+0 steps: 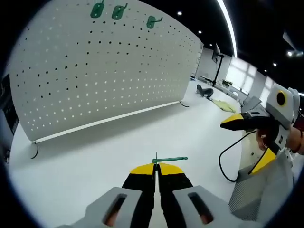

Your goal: Insert the hook assembly into the mounting plate slot until the hook locks in place.

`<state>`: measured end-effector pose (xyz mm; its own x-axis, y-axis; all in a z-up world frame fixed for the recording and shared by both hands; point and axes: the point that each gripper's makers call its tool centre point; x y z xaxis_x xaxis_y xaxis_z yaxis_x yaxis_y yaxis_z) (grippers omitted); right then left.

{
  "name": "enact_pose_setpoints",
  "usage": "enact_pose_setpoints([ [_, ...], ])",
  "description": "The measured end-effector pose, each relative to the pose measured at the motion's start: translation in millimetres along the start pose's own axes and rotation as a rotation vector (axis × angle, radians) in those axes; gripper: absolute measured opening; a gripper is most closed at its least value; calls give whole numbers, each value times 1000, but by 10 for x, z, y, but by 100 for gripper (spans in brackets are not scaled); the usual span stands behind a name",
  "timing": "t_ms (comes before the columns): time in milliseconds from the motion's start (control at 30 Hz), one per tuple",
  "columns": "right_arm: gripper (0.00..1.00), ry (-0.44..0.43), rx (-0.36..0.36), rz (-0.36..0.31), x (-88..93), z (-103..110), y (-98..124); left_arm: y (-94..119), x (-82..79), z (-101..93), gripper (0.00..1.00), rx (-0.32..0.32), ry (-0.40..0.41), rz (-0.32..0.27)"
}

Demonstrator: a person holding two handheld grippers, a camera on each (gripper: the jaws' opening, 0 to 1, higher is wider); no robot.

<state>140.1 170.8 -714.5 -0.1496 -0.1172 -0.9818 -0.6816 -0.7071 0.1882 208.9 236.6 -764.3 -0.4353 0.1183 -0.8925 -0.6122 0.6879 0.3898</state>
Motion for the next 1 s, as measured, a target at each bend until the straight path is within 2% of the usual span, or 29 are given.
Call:
enact_pose_setpoints([
  [133, 54, 14, -13, -2, -15, 20, -13, 66, -47, -80, 1, 16, 39, -16],
  [333, 52, 36, -32, -8, -67, 36, -28, 134, -107, -159, 1, 22, 46, -32],
  [433, 48, 44, -41, -10, -93, 42, -31, 166, -134, -198, 1, 28, 52, -42],
  [533, 40, 46, -39, -18, -114, 29, -30, 205, -119, -229, 1, 23, 45, -28],
  [733, 29, 48, -89, -3, -106, 140, -52, 266, -67, -318, 1, 36, 82, -6],
  [1000, 26, 69, -117, 7, -89, 218, -60, 343, -18, -497, 1, 69, 139, 14],
])
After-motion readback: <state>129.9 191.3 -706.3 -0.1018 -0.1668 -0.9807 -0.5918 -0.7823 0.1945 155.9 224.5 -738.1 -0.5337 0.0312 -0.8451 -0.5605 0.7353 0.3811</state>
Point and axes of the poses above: the point that each gripper's makers call its tool centre point, and the gripper's own axes: y roughly backward along the fingers, z roughly to its left, x roughly out of its underside, and after that the axes turned 10 degrees about -z, right-handed
